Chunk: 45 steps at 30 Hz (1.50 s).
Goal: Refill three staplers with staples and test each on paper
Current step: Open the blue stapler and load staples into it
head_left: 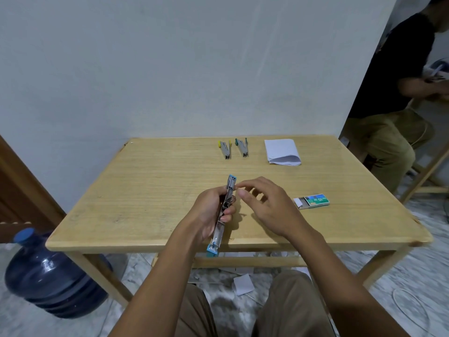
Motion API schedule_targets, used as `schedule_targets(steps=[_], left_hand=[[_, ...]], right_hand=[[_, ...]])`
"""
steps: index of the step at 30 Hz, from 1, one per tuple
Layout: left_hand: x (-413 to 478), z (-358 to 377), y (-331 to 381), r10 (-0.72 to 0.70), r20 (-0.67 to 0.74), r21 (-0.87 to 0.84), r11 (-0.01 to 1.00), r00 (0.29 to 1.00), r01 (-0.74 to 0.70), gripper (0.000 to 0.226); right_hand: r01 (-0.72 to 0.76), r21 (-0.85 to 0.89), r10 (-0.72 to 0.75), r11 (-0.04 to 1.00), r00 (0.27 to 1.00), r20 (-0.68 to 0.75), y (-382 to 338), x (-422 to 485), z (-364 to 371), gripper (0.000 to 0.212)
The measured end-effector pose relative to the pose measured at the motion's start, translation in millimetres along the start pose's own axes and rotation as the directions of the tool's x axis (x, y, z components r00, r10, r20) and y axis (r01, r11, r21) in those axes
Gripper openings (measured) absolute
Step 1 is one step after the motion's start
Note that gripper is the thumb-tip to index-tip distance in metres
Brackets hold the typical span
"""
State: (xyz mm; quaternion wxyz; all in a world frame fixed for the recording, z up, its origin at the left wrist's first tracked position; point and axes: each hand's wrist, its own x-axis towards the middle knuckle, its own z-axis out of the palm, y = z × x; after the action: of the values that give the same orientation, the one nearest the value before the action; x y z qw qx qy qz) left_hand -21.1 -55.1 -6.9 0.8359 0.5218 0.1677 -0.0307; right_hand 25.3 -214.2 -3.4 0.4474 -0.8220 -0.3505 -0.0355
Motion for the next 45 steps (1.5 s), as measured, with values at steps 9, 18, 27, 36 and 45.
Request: schedule_targets(steps=[9,18,27,36,45], left_hand=[[1.1,-1.5,-4.1,0.024,0.045,0.011,1.0,0.999,-0.025,0.025],[-4.4,3.2,-8.7,0.063,0.075,0.051,0.996,0.995,-0.067,0.022],[-2.5,5.1,-12.0,0.041,0.06,0.028,0.999,0.997,-0.043,0.028],[3.7,4.5,-12.6,0.069,0.037,-0.001,0.998,0.997,-0.069,0.032],[3.3,4.5,-13.5,0.062,0.043,0.004,0.998,0.997,-0.062,0.034]], right_hand=[[0.063,0.048,-0.056,0.997,0.989,-0.134,-2.9,-4.2,19.5,0.011],[-0.055,-0.159,0.045,0.986,0.997,-0.07,-0.4,3.8,27.4,0.024],[-0.104,-0.119,0.099,0.987,0.994,-0.042,3.5,0.1,32.2,0.026],[-0.085,-0.212,0.072,0.973,0.995,-0.068,-3.4,-7.5,36.3,0.033],[-0.106,-0.22,0.095,0.97,0.994,-0.06,-5.2,-5.8,37.1,0.039]])
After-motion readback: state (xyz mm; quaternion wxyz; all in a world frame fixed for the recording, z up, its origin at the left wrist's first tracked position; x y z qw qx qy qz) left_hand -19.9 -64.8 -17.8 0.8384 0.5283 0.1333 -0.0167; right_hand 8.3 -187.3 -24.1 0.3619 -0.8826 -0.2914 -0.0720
